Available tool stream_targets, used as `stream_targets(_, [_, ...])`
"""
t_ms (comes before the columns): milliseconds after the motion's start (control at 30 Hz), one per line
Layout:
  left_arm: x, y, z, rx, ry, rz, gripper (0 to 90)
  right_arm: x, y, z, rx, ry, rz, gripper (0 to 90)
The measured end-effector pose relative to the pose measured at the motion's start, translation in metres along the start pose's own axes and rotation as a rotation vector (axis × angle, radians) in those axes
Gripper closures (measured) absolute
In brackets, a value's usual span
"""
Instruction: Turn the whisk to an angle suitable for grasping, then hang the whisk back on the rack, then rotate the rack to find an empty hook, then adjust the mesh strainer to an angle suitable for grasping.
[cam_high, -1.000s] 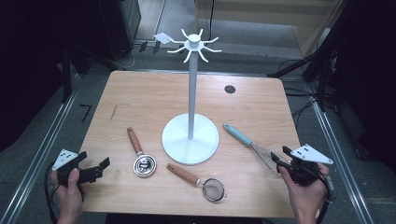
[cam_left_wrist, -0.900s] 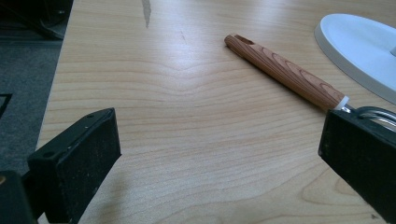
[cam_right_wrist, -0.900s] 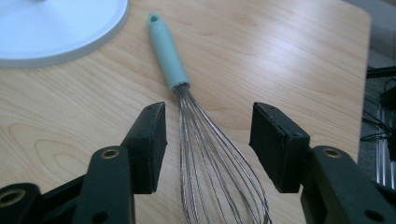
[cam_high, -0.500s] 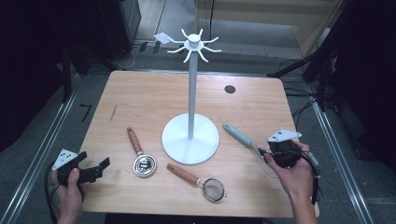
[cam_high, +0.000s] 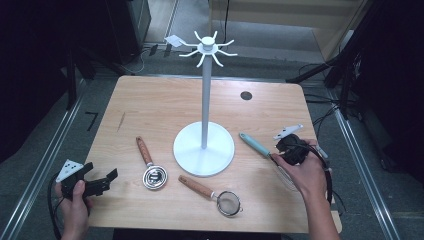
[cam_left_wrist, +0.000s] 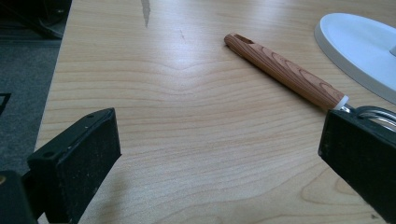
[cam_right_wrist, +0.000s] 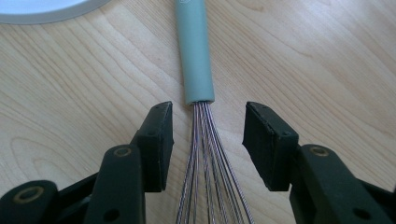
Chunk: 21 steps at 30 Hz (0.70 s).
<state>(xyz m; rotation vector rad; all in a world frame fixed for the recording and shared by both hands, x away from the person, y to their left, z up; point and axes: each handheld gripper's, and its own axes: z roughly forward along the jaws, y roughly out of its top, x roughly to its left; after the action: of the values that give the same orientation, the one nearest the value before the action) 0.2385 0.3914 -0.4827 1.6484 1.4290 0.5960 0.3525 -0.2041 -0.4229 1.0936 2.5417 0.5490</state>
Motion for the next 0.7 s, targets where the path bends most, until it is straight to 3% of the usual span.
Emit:
stream_targets(433, [0.0,0.0,0.0,0.001,-0.001,0.001,0.0,-0.001,0.017,0.016,0.108,0.011,-0.044,61.9])
stream_targets(700, [0.0,0.0,0.0,0.001,-0.002,0.0,0.0,0.0,0.027,0.02,0.136,0.014,-0.057,62.7])
